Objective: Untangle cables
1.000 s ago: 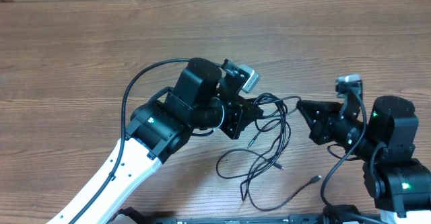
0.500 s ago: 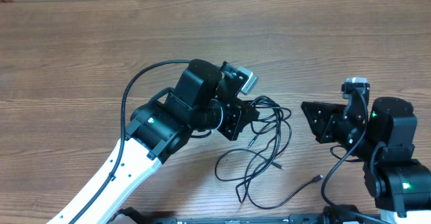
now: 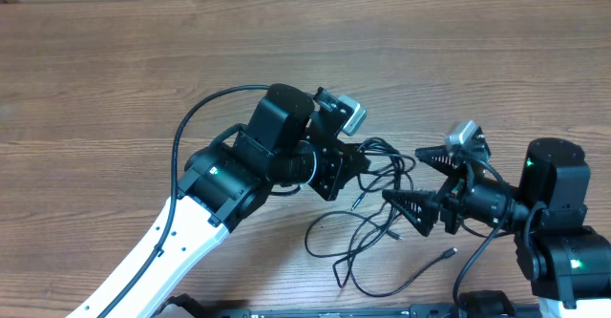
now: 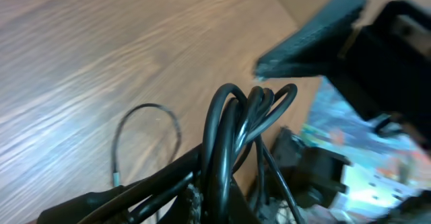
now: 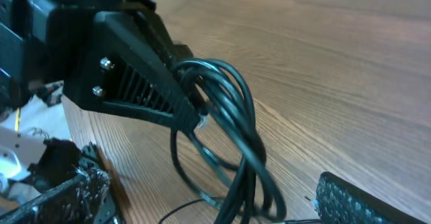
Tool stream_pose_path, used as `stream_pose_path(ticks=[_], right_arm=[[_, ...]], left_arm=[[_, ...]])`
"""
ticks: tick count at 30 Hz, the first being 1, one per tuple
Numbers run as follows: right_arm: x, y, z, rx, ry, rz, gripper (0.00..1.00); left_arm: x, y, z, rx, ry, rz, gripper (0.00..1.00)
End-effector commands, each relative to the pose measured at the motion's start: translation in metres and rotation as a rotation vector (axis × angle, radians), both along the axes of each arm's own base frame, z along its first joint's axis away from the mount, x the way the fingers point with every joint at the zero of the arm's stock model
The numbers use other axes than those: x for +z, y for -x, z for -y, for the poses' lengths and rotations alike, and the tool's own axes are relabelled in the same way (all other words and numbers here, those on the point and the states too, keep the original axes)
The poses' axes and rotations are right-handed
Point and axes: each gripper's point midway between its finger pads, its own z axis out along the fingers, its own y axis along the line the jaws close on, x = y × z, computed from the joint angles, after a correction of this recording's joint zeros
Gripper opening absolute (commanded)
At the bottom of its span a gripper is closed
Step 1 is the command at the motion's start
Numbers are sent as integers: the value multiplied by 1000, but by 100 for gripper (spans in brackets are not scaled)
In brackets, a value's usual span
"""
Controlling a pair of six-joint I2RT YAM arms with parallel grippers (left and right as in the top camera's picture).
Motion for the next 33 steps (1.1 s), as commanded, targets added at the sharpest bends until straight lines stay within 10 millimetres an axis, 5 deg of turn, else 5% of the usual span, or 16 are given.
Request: stream_pose_path(ticks=[1,14,23,33], right_arm=[[3,-1,1,14,33,59,98],[-1,-10,10,-48,81,68,68],[6,-16,10,-50,78,116,67],[5,-17,11,-63,85,113,27]], left_arm=[[13,15,8,-99,64,-6,4],[11,25,10,-121,67,-51,4],[12,50,26,-200,67,-50,4],[0,36,19,-70,6,-96,4]])
